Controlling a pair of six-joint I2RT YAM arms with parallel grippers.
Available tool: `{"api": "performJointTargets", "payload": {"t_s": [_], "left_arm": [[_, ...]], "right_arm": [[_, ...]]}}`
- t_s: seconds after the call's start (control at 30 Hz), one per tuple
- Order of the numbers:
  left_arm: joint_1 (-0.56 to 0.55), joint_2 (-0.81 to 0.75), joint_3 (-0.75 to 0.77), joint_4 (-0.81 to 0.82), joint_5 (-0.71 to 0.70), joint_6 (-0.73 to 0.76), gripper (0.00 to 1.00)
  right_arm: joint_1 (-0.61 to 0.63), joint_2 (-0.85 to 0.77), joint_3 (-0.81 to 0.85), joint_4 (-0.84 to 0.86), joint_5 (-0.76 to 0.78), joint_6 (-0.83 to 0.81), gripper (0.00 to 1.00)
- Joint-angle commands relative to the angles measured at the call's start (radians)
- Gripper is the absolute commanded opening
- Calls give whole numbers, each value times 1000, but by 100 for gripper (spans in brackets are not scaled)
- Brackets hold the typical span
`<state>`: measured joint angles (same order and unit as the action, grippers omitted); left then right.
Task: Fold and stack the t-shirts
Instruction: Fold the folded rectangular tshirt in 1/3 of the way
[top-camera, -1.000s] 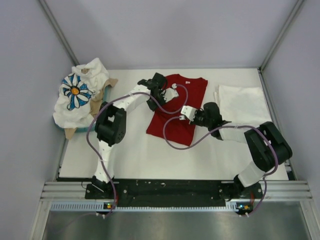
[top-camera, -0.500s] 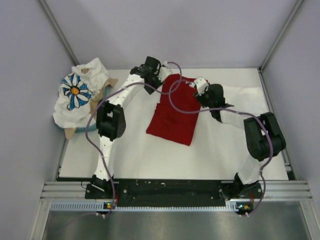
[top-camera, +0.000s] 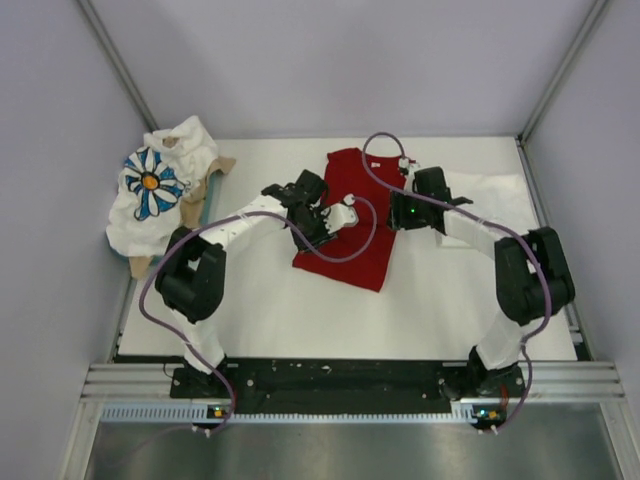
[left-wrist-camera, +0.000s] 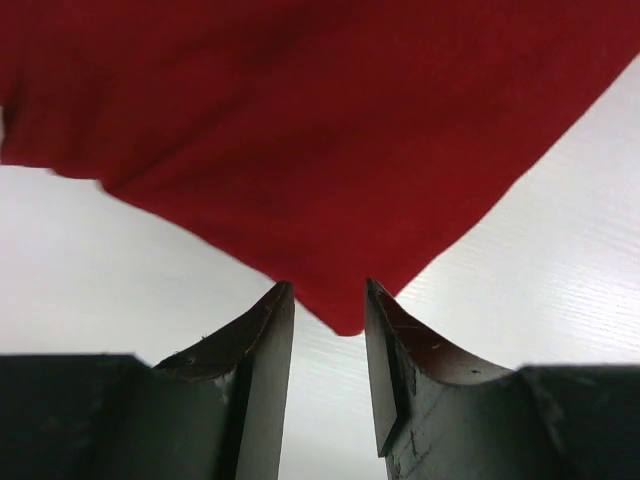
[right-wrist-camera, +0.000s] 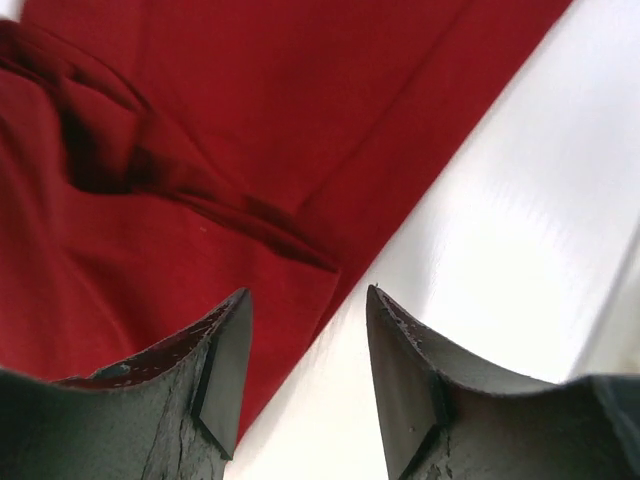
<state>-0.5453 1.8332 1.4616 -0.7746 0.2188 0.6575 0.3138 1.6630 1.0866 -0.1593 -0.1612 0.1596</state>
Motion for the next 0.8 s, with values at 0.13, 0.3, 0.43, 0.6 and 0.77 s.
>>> {"api": "performJointTargets", "payload": {"t_s": [0.13, 0.3, 0.43, 0.6, 0.77], "left_arm": [[-28, 80, -113, 98, -168, -3, 38], [-50, 103, -173, 123, -193, 24, 38], [-62, 100, -201, 117, -185, 27, 38], [-64, 92, -245, 109, -168, 30, 37], [-68, 84, -248, 103, -151, 39, 36]], "right_arm": [[2, 145, 30, -36, -78, 51, 38], [-2, 176, 39, -29, -71, 55, 14], [-38, 181, 29, -28, -40, 77, 0], [-105, 130, -7, 26, -64, 112, 0], [-104, 145, 27, 24, -136, 89, 0]]}}
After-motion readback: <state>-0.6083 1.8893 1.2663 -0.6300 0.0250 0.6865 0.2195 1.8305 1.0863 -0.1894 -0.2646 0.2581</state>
